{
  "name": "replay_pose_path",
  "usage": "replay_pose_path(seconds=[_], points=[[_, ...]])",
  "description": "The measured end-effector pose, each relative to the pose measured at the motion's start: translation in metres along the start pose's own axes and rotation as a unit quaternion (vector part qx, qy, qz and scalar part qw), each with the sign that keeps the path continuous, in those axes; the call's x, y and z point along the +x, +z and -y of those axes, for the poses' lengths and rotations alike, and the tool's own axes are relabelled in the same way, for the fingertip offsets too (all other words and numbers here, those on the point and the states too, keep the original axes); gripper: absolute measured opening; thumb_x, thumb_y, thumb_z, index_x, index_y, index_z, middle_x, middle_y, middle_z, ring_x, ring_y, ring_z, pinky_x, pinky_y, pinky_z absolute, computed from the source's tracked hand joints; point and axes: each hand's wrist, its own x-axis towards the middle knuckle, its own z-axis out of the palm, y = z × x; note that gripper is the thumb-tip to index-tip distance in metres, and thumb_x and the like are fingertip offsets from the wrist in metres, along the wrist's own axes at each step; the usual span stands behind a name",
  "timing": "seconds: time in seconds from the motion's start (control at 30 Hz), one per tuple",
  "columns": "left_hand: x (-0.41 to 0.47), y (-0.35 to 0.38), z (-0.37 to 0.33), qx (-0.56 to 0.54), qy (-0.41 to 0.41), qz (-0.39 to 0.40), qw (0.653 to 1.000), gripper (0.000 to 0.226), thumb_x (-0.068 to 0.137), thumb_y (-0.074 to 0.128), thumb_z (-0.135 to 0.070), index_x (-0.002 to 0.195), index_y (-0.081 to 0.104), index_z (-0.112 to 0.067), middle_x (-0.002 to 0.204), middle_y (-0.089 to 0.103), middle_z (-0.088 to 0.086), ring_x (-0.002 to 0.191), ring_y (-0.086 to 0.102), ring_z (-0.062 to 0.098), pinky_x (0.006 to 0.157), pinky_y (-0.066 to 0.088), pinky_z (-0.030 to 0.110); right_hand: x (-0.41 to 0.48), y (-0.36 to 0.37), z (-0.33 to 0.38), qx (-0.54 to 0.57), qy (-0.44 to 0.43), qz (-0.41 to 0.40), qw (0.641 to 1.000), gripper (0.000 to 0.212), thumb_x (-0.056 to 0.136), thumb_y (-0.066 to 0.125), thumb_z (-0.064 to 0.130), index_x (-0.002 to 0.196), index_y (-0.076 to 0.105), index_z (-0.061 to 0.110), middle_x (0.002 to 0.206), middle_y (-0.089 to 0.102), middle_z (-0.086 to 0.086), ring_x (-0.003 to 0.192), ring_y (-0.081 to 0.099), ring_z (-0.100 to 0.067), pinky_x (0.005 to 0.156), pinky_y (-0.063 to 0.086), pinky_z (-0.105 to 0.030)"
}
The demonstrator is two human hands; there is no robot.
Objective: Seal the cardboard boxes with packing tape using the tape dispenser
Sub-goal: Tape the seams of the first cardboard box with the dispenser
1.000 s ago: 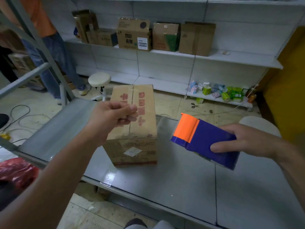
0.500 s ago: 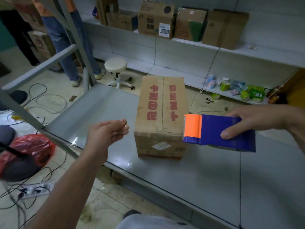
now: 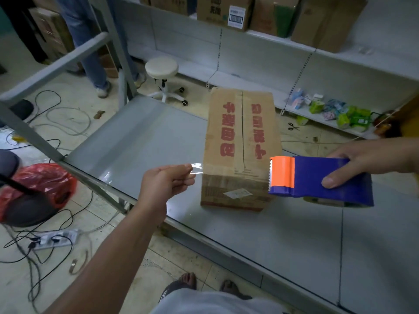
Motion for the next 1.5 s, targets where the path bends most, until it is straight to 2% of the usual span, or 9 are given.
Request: replay_pose_path(seconds=[0.2, 0.47, 0.63, 0.73, 0.83, 0.9, 1.0, 1.2, 1.5], points=[[0.006, 0.004, 0.024, -0.015, -0.001, 0.02, 1.0, 0.013, 0.089, 0.068, -0.017, 0.083, 0.073, -0.007, 0.073, 0.07, 0.004, 0.071, 0.066, 0.014, 0.069, 0.052, 0.022, 0.004, 0.003, 0.002, -0.008, 0.018, -0.002, 1.0, 0.055, 0.063, 0.072, 0.049, 0.104, 0.069, 0.013, 0.095, 0.075, 0.001, 0.089, 0.071, -0.016, 0.077, 0.054, -0.024], [-0.001, 0.025, 0.052, 0.04, 0.125, -0.008, 0.991, 0.018, 0.098, 0.054, -0.023, 0.091, 0.065, -0.011, 0.078, 0.063, -0.007, 0.068, 0.055, -0.003, 0.066, 0.046, 0.011, 0.004, 0.004, 0.004, -0.003, 0.026, 0.002, 1.0, 0.056, 0.062, 0.072, 0.052, 0.104, 0.068, 0.015, 0.095, 0.075, 0.002, 0.089, 0.071, -0.015, 0.08, 0.054, -0.029], [0.001, 0.036, 0.064, 0.026, 0.062, 0.027, 0.997, 0.031, 0.103, 0.039, -0.033, 0.131, 0.041, -0.019, 0.115, 0.053, -0.007, 0.095, 0.053, -0.006, 0.069, 0.044, 0.002, 0.007, 0.003, -0.002, -0.015, 0.023, -0.01, 1.0, 0.063, 0.057, 0.074, 0.057, 0.104, 0.069, 0.015, 0.094, 0.075, 0.002, 0.088, 0.071, -0.016, 0.081, 0.054, -0.031], [0.008, 0.033, 0.068, 0.049, 0.033, 0.06, 0.997, 0.035, 0.104, 0.037, -0.036, 0.137, 0.037, -0.026, 0.129, 0.05, -0.008, 0.115, 0.051, 0.003, 0.079, 0.043, 0.003, 0.006, 0.002, 0.0, -0.008, 0.029, -0.01, 1.0, 0.059, 0.06, 0.072, 0.052, 0.105, 0.068, 0.014, 0.093, 0.075, 0.002, 0.087, 0.071, -0.015, 0.071, 0.053, -0.023], [0.013, 0.025, 0.05, 0.115, 0.076, -0.02, 0.99, 0.038, 0.104, 0.039, -0.035, 0.142, 0.039, -0.028, 0.146, 0.042, -0.004, 0.132, 0.042, 0.014, 0.1, 0.038, 0.025, 0.003, 0.003, 0.0, -0.002, 0.023, -0.001, 1.0, 0.055, 0.062, 0.07, 0.05, 0.104, 0.068, 0.014, 0.093, 0.075, 0.002, 0.088, 0.071, -0.015, 0.071, 0.053, -0.022], [0.008, 0.028, 0.018, 0.163, 0.2, -0.039, 0.965, 0.038, 0.105, 0.035, -0.035, 0.143, 0.04, -0.03, 0.143, 0.042, -0.01, 0.128, 0.042, 0.004, 0.1, 0.036, 0.025, 0.0, 0.004, 0.0, 0.0, 0.015, -0.004, 1.0, 0.055, 0.063, 0.071, 0.051, 0.103, 0.069, 0.013, 0.095, 0.075, 0.0, 0.089, 0.071, -0.017, 0.08, 0.052, -0.028], [-0.004, 0.057, -0.032, 0.278, 0.335, 0.102, 0.894, 0.038, 0.106, 0.036, -0.033, 0.143, 0.043, -0.03, 0.139, 0.047, -0.015, 0.127, 0.044, -0.001, 0.105, 0.038, 0.024, 0.0, 0.004, 0.0, 0.005, 0.004, -0.007, 1.0, 0.049, 0.064, 0.07, 0.048, 0.099, 0.07, 0.014, 0.093, 0.075, 0.0, 0.088, 0.071, -0.017, 0.076, 0.05, -0.026], [0.028, 0.118, -0.025, 0.624, 0.393, 0.21, 0.642, 0.053, 0.106, 0.02, -0.044, 0.155, 0.019, -0.026, 0.164, 0.011, -0.004, 0.151, 0.002, 0.012, 0.12, -0.002, 0.035, -0.004, 0.003, -0.006, 0.018, -0.007, -0.027, 0.999, 0.041, 0.063, 0.073, 0.048, 0.092, 0.072, 0.018, 0.091, 0.075, 0.001, 0.086, 0.071, -0.017, 0.076, 0.051, -0.027], [0.045, 0.11, -0.011, 0.673, 0.369, 0.231, 0.598, 0.061, 0.101, 0.013, -0.055, 0.156, 0.001, -0.03, 0.163, -0.004, -0.01, 0.149, -0.009, 0.008, 0.121, -0.008, 0.033, 0.004, 0.007, -0.024, 0.041, -0.033, -0.012, 0.999, 0.048, 0.063, 0.072, 0.052, 0.097, 0.068, 0.018, 0.09, 0.075, 0.003, 0.084, 0.071, -0.013, 0.068, 0.051, -0.019]])
